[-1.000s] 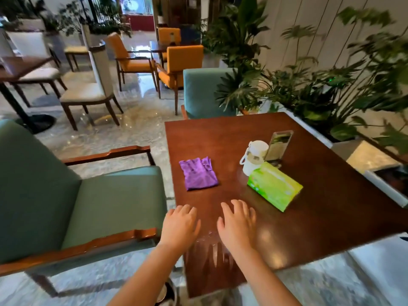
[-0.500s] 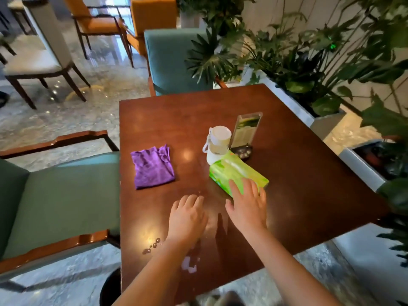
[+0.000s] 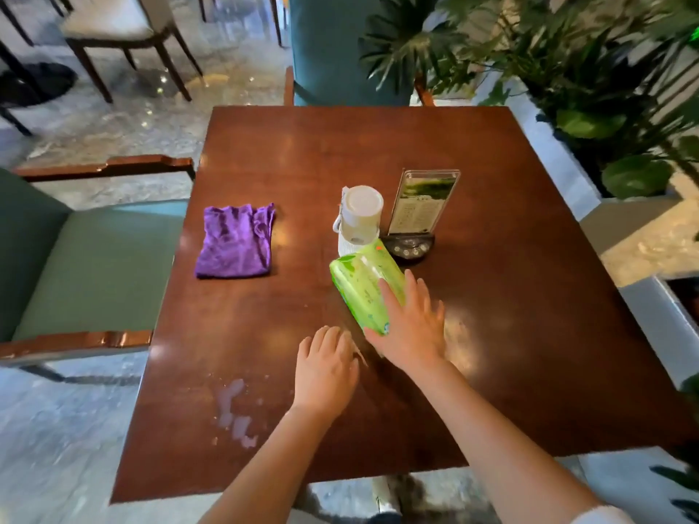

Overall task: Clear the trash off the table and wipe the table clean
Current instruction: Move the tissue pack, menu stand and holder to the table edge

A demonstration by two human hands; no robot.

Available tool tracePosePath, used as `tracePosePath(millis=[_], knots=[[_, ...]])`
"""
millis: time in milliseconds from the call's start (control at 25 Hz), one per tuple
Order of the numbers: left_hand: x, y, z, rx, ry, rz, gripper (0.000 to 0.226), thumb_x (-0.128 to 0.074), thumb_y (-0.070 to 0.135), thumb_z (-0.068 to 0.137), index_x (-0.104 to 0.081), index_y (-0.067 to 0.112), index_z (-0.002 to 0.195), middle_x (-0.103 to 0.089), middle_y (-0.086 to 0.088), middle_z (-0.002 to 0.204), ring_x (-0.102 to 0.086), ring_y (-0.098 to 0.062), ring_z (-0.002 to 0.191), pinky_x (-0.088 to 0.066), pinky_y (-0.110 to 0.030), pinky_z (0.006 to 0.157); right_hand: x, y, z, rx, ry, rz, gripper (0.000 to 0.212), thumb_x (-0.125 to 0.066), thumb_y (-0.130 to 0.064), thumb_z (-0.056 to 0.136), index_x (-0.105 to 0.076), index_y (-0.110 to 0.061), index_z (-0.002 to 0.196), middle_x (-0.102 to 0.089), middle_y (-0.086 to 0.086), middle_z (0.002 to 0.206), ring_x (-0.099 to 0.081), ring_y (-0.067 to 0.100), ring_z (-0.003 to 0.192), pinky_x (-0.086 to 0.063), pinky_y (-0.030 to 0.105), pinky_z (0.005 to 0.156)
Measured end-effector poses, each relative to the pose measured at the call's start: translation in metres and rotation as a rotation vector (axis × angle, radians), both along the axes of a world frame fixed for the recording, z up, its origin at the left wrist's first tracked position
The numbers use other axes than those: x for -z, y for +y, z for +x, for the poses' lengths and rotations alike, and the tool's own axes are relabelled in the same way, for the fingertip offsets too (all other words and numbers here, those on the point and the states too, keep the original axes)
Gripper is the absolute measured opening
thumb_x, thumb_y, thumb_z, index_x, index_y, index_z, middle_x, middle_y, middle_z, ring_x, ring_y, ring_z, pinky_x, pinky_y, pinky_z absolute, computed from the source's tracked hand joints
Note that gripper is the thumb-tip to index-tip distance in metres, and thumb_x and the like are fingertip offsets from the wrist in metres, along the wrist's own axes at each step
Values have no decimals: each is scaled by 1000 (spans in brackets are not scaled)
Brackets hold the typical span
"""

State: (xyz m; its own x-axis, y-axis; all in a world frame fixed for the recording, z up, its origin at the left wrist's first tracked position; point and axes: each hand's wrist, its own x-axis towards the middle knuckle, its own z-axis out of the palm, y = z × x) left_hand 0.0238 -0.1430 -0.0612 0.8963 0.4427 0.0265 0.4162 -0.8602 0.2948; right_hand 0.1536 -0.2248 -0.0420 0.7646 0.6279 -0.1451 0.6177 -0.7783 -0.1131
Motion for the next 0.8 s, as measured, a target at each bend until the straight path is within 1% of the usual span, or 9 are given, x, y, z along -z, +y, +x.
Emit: tracePosePath(millis=[40,120,160,200,360,480,640,720,800], knots=[[6,-9,4,-26,51,-20,43,-67,24,76,-62,8,116,-62,-11,122,-54,-31,120,-43,-45,96,3,-3,7,-27,43,-7,86,-56,-59,75,-11,-34,144,-1,11,156,-11,33,140,-25,57,106],[20,-27,11,-71,160,-37,59,-51,31,89,-37,8,141,-33,-12,151,-21,-28,143,-21,-47,113,5,-11,20,-85,98,12,87,-61,-55,74,-12,-36,144,-4,10,155,-22,34,134,-34,53,101],[27,-34,16,-93,191,-43,63,-44,35,92,-25,9,146,-19,-10,157,-7,-25,146,-11,-46,116,5,-15,28,-111,106,27,88,-64,-52,72,-13,-38,143,-7,10,154,-27,34,131,-36,50,99],[32,-41,20,-108,201,-52,66,-41,37,94,-17,9,148,-10,-9,159,1,-24,146,-5,-45,116,4,-21,35,-127,107,35,89,-66,-50,71,-14,-40,142,-8,9,154,-29,33,129,-37,49,98],[47,-60,51,-118,203,-57,69,-33,44,96,-6,11,150,1,-7,159,17,-19,141,0,-49,116,5,-54,66,-112,71,42,92,-68,-49,66,-13,-45,141,-9,7,154,-27,31,132,-34,48,100],[59,-71,76,-124,219,-63,68,-28,50,94,-2,20,150,9,-2,157,24,-17,138,4,-53,114,9,-88,83,-74,12,51,93,-65,-52,65,-10,-46,140,-13,9,154,-26,31,134,-31,48,103],[80,-82,81,-181,244,-33,70,-21,56,89,-4,25,150,5,-1,159,18,-16,142,3,-54,113,17,-119,86,26,62,66,104,-64,-64,63,4,-48,140,-6,7,155,-17,31,137,-30,51,104],[85,-82,79,-197,235,-6,72,-19,56,87,-6,25,150,1,-1,159,15,-15,143,1,-54,113,21,-122,82,30,55,68,105,-67,-60,64,4,-47,140,-6,9,155,-16,32,137,-30,52,104],[86,-82,80,-194,239,19,72,-18,56,86,-6,25,150,0,-2,159,13,-15,143,3,-54,113,22,-118,78,11,11,68,98,-68,-51,68,-3,-44,141,-11,13,154,-21,35,134,-31,53,101]])
